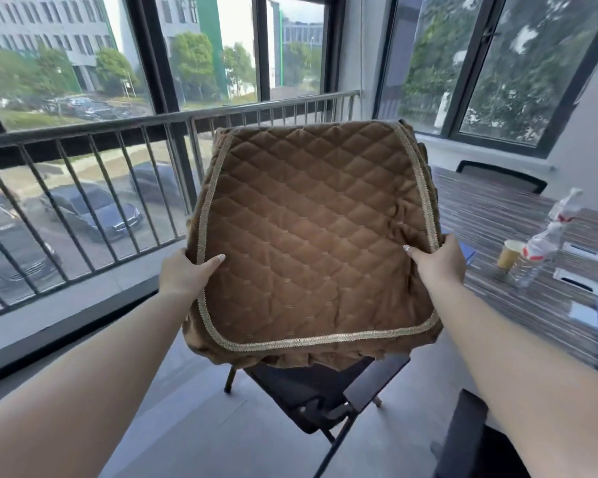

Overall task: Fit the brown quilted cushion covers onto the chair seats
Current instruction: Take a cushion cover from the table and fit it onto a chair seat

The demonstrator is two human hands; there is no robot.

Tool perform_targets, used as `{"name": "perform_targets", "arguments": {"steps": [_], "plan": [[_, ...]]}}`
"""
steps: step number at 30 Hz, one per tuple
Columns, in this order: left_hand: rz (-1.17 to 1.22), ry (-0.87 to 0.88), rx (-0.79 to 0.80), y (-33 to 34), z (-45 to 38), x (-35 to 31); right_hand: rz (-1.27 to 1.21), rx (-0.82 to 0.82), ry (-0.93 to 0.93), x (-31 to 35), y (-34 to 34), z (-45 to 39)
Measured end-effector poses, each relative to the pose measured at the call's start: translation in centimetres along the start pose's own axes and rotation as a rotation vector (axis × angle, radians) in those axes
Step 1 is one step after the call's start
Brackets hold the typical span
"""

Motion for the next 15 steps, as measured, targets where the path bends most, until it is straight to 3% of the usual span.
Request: {"name": "perform_targets", "arguments": {"steps": [6, 10, 15], "plan": [[0.07, -0.044, 0.219, 6.1, -7.8, 1.5, 0.058, -0.119, 0.001, 2.1, 0.3, -3.2], [0.065, -0.077, 0.277, 8.6, -12.7, 1.7, 0.074, -0.155, -0.055, 4.6, 1.9, -4.3], [0.066, 0.177, 0.419, 10.7, -17.2, -6.4, 0.224, -0.159, -0.151, 9.7, 7.3, -4.8]]}}
Point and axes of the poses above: each hand's wrist, its own z-axis away from the middle knuckle, its own y-axis out of the palm, x = y × z, the point moved 10 cm from there along -z, towards the middle knuckle, and after that the axes turned 8 degrees about x, right-handed, at the moved point
